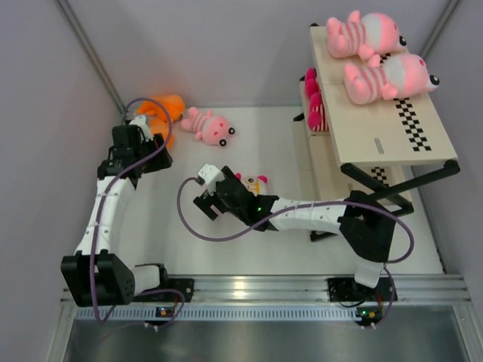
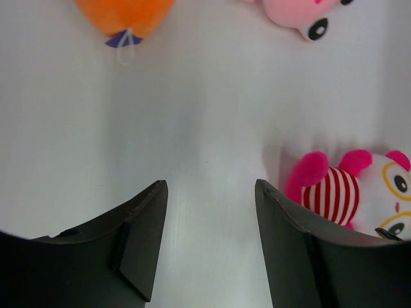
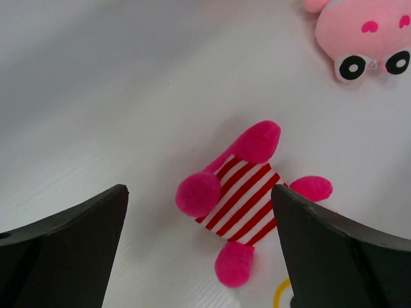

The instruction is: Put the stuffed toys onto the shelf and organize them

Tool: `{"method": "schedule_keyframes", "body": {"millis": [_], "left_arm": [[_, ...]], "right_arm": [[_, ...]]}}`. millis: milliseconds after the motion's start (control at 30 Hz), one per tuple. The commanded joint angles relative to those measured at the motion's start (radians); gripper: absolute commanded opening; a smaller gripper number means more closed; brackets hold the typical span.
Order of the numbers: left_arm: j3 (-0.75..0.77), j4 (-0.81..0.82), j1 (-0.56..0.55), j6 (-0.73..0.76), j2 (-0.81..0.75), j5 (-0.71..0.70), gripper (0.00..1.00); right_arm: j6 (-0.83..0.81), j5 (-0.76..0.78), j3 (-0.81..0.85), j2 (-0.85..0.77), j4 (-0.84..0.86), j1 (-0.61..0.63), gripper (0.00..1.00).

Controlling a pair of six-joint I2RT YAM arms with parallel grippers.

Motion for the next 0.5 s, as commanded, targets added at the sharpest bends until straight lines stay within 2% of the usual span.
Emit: {"method": "schedule_keyframes", "body": {"millis": [0, 167, 300, 467], "left_arm": [[0.014, -0.013, 0.082, 0.022, -0.034, 0.000, 0.63], [0.001, -0.012, 0.124, -0.006, -0.034, 0.092, 0.61], [0.004, -0.010, 0.130, -0.006, -0.031, 0.106, 0.60], [-0.001, -0.010, 0.139, -0.009, -0.028, 0.130, 0.60]], "right_arm": [[0.025, 0.124, 0.110, 0.074, -0.003, 0.010, 0.94], [0.027, 0.212, 0.190, 0.174, -0.102, 0.031, 0.95], [0.033, 0.239, 0.270, 0.278, -0.190, 0.030, 0.94], [0.091, 0.282, 0.348, 0.382, -0.303, 0.027, 0.84]]}}
